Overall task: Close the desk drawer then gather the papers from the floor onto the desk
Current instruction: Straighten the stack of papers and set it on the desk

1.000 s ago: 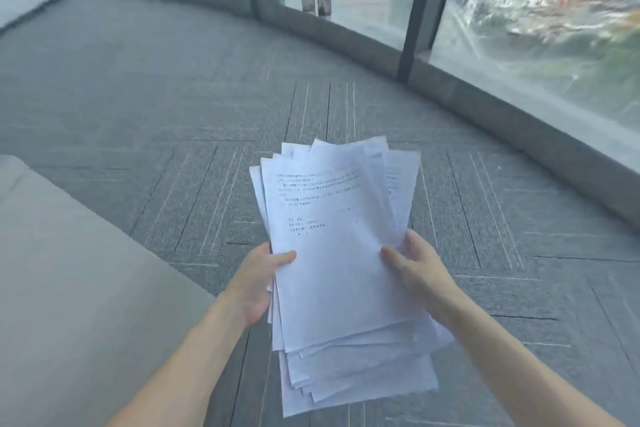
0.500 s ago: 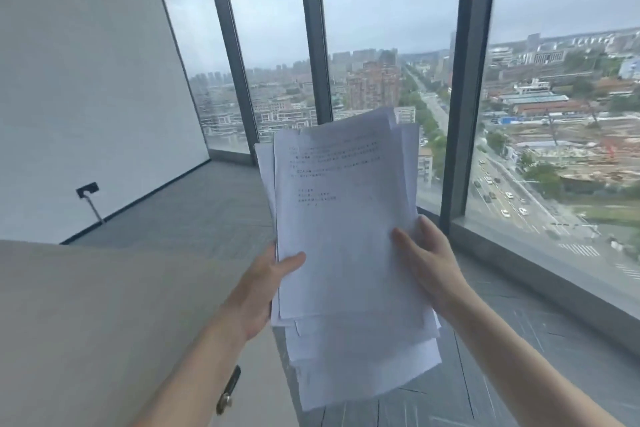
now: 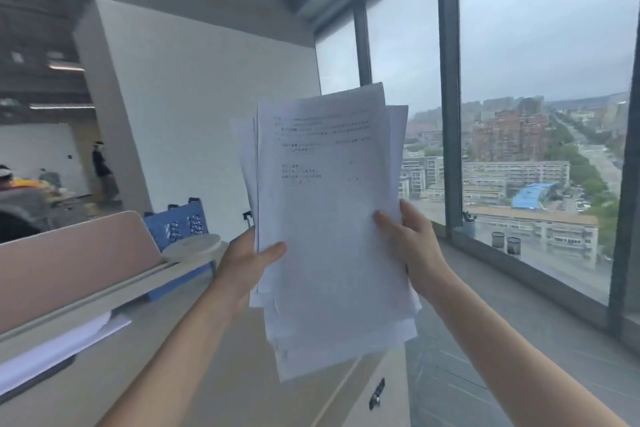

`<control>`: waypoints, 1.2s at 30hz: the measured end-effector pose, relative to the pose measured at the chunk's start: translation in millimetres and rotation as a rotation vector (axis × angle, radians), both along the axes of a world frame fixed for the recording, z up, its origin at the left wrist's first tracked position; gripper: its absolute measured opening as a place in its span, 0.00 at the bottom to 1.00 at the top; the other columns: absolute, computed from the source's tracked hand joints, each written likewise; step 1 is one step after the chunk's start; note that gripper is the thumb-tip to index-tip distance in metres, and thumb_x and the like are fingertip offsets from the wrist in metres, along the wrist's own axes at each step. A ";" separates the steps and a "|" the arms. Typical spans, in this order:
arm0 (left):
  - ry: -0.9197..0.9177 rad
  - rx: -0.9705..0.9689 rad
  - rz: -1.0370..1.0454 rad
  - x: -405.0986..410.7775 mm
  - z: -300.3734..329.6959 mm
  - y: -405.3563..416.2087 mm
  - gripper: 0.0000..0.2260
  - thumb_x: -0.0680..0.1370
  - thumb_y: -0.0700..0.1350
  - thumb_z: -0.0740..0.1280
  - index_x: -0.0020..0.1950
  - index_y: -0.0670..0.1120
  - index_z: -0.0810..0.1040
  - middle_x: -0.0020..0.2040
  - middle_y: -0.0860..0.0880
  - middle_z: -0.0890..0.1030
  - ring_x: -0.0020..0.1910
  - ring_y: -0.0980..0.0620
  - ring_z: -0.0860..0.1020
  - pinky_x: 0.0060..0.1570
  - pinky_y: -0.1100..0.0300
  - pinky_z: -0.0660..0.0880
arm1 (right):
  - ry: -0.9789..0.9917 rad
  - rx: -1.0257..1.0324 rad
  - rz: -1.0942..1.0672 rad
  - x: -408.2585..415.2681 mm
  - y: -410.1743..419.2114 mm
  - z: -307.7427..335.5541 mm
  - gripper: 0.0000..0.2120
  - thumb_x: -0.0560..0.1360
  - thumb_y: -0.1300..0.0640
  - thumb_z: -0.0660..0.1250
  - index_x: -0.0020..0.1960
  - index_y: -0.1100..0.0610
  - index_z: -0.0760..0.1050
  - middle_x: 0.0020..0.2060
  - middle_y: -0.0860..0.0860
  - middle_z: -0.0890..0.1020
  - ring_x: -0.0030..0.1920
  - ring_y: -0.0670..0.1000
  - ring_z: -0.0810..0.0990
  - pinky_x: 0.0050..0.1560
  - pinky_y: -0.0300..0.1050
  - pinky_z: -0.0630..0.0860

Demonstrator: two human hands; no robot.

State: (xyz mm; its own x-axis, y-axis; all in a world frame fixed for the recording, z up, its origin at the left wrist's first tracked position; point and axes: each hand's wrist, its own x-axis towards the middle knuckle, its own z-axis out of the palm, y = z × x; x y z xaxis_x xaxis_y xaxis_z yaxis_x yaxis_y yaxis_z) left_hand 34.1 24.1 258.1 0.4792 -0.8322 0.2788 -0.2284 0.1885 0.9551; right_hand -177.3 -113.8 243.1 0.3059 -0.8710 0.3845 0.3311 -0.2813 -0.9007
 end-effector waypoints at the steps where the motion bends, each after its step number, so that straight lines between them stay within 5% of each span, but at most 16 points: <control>1: 0.002 -0.007 0.033 10.5 6.4 13.2 0.11 0.76 0.36 0.69 0.56 0.48 0.82 0.53 0.47 0.86 0.51 0.47 0.84 0.51 0.52 0.80 | -0.002 0.001 0.021 12.9 6.8 7.5 0.06 0.77 0.62 0.67 0.53 0.61 0.80 0.51 0.62 0.86 0.44 0.56 0.84 0.51 0.61 0.82; 4: -0.032 -0.004 0.144 42.3 25.4 60.9 0.10 0.75 0.35 0.70 0.51 0.48 0.83 0.51 0.47 0.87 0.48 0.48 0.85 0.47 0.54 0.81 | -0.009 -0.005 0.119 58.6 32.8 25.6 0.05 0.76 0.63 0.67 0.50 0.60 0.81 0.48 0.63 0.86 0.43 0.57 0.83 0.50 0.61 0.82; 6: -0.063 0.024 0.225 61.6 37.0 95.6 0.08 0.74 0.36 0.71 0.49 0.49 0.84 0.51 0.46 0.87 0.49 0.46 0.85 0.53 0.49 0.80 | -0.020 -0.017 0.205 89.4 55.4 34.3 0.06 0.77 0.65 0.67 0.52 0.60 0.81 0.50 0.63 0.86 0.44 0.58 0.84 0.52 0.63 0.81; 11: -0.100 0.003 0.410 95.4 54.6 178.4 0.04 0.74 0.50 0.73 0.45 0.52 0.84 0.49 0.51 0.87 0.50 0.50 0.85 0.57 0.50 0.78 | -0.001 -0.056 0.397 160.2 109.6 45.0 0.08 0.76 0.60 0.68 0.54 0.56 0.81 0.52 0.57 0.87 0.51 0.61 0.86 0.57 0.67 0.80; 20: 0.004 -0.147 0.675 140.7 7.3 250.1 0.03 0.77 0.47 0.69 0.48 0.53 0.83 0.46 0.54 0.87 0.51 0.50 0.85 0.55 0.50 0.79 | 0.103 -0.164 0.556 258.2 181.2 0.4 0.10 0.81 0.62 0.61 0.57 0.52 0.77 0.46 0.40 0.85 0.51 0.54 0.83 0.52 0.49 0.81; 24: 0.090 -0.164 0.732 165.4 -34.9 253.1 0.04 0.77 0.46 0.69 0.47 0.53 0.84 0.45 0.54 0.88 0.48 0.50 0.85 0.52 0.50 0.80 | 0.148 -0.099 0.568 289.6 192.3 -45.2 0.12 0.81 0.61 0.60 0.58 0.48 0.76 0.52 0.46 0.85 0.56 0.54 0.83 0.60 0.58 0.80; 29: 0.173 -0.117 0.748 195.6 -89.6 245.2 0.05 0.77 0.45 0.69 0.48 0.54 0.84 0.47 0.56 0.87 0.49 0.55 0.85 0.52 0.53 0.79 | 0.198 -0.057 0.573 322.9 184.2 -103.1 0.07 0.78 0.59 0.61 0.55 0.59 0.71 0.55 0.63 0.78 0.57 0.67 0.77 0.55 0.58 0.77; 36: 0.243 -0.041 0.735 220.2 -131.8 241.3 0.05 0.77 0.44 0.70 0.49 0.51 0.86 0.48 0.50 0.88 0.49 0.48 0.86 0.53 0.47 0.80 | 0.225 -0.042 0.608 344.1 175.9 -137.9 0.19 0.80 0.65 0.60 0.55 0.40 0.77 0.55 0.49 0.83 0.58 0.54 0.81 0.59 0.58 0.79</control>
State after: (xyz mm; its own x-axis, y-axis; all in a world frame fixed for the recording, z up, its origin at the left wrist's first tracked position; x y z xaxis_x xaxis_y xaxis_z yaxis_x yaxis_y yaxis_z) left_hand 254.3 265.3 126.3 0.9560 -0.2682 0.1191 -0.0937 0.1058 0.9900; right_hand 166.8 62.1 105.2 0.8171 -0.5023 0.2829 0.2464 -0.1394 -0.9591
